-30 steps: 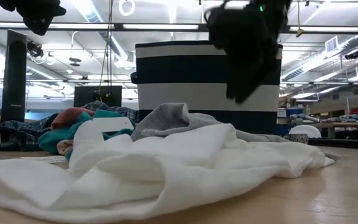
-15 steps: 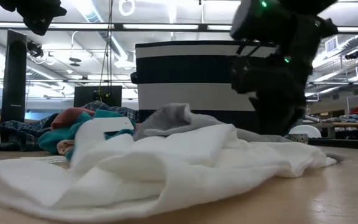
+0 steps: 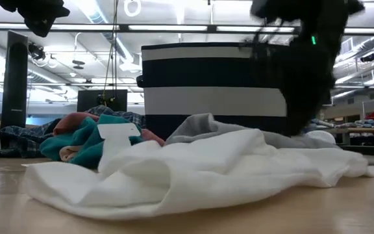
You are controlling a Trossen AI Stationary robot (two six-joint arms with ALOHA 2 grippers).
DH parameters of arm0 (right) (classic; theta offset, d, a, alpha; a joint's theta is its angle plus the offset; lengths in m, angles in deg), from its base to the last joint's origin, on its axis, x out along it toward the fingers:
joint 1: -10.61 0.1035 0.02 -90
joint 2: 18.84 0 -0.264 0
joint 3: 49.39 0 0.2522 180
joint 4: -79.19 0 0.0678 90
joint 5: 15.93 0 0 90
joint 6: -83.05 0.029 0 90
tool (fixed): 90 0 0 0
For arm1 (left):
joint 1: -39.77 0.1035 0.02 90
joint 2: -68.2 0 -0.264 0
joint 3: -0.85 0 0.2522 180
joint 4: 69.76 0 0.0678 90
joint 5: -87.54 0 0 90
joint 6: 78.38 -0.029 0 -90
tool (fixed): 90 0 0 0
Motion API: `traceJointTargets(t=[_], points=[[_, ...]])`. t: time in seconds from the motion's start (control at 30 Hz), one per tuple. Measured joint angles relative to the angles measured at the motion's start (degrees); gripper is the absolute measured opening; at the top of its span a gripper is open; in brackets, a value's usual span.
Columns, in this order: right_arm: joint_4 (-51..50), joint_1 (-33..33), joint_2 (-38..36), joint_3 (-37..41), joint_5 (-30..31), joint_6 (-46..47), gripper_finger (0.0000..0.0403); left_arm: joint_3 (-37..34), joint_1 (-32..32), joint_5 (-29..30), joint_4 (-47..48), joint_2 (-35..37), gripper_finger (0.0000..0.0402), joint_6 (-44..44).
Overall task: Sort clothes
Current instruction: Put the gray shorts into the blue bin
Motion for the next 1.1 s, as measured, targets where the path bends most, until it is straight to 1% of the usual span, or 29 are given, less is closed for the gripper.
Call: traceJointTargets(t=[0.1,0.33,0.4,0.53,0.67,0.83,0.97,1.1], points=[[-6.81,1.42,-2.50,-4.44,3.86,-0.63,0.0003,0.00,0.02,0.01,-0.02,0.00,0.0108,0.00],[-20.52,2.95,-8.85,-18.90,14.55,-4.07,0.0001,0.00,0.02,0.01,-0.02,0.00,0.0108,0.00],[-22.62,2.87,-10.27,-23.55,17.57,-6.28,0.0001,0.00,0.00,0.01,-0.02,0.00,0.0108,0.00],[-23.07,1.59,-11.45,-32.45,22.59,-13.11,0.0001,0.00,0.01,0.01,-0.01,0.00,0.0108,0.00],[-22.53,-1.47,-11.55,-41.24,25.27,-21.18,0.0001,0.00,0.02,0.01,-0.01,0.00,0.0108,0.00],[-21.18,-7.20,-11.49,-48.77,27.66,-29.84,0.0000,0.00,-0.01,0.01,0.01,-0.02,0.0108,0.00],[-19.85,-12.94,-11.55,-52.52,29.93,-34.85,0.0000,0.00,0.02,0.01,0.01,-0.01,0.0108,0.00],[-19.05,-19.42,-11.53,-53.85,30.70,-37.05,0.0000,0.00,0.02,0.01,0.01,-0.02,0.0108,0.00]])
